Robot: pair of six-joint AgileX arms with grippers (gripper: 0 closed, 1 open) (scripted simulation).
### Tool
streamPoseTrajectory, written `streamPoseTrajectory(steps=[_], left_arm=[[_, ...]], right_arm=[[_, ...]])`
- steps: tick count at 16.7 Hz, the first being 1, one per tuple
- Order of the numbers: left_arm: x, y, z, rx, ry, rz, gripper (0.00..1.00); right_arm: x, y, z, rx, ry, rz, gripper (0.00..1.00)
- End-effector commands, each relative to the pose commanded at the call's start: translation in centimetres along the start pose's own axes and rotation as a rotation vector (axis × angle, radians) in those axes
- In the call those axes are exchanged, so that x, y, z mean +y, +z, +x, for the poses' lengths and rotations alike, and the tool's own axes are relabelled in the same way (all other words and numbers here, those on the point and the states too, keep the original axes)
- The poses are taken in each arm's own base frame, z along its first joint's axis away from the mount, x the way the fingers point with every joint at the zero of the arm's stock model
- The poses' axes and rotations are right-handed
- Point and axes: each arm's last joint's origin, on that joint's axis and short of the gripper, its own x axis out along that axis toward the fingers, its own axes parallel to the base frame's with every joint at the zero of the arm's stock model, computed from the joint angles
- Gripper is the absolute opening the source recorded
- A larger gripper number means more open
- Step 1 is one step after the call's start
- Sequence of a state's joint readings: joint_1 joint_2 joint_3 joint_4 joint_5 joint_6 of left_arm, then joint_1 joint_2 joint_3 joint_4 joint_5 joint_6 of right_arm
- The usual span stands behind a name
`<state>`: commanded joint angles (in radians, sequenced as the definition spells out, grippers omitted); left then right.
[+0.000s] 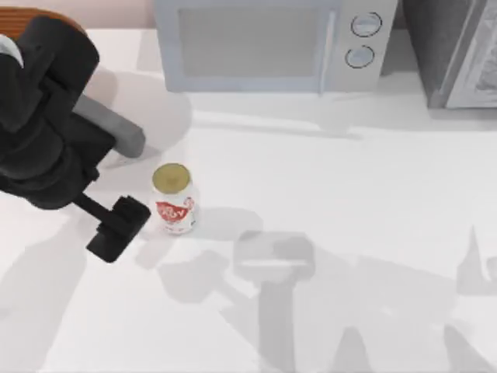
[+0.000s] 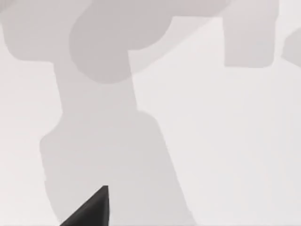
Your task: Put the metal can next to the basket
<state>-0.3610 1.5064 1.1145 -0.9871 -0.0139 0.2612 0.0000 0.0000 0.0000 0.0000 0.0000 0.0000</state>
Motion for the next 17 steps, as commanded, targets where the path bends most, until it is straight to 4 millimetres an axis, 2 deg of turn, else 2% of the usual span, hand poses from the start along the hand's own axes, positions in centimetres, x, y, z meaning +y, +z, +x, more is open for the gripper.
streamPoseTrajectory(steps=[5, 9, 12, 17], left_arm=[[-0.4, 7.8, 2.1, 0.160, -0.059, 0.119, 1.00], [-0.9, 11.9, 3.2, 0.180, -0.075, 0.170, 1.00], [-1.0, 13.1, 3.4, 0.175, -0.079, 0.185, 1.00], [-0.8, 13.1, 3.4, 0.172, -0.077, 0.179, 1.00]], right_arm=[[0.0, 0.0, 0.0, 0.000, 0.000, 0.000, 1.00], [0.0, 0.0, 0.0, 0.000, 0.000, 0.000, 1.00], [0.0, 0.0, 0.0, 0.000, 0.000, 0.000, 1.00], [0.0, 0.0, 0.0, 0.000, 0.000, 0.000, 1.00]])
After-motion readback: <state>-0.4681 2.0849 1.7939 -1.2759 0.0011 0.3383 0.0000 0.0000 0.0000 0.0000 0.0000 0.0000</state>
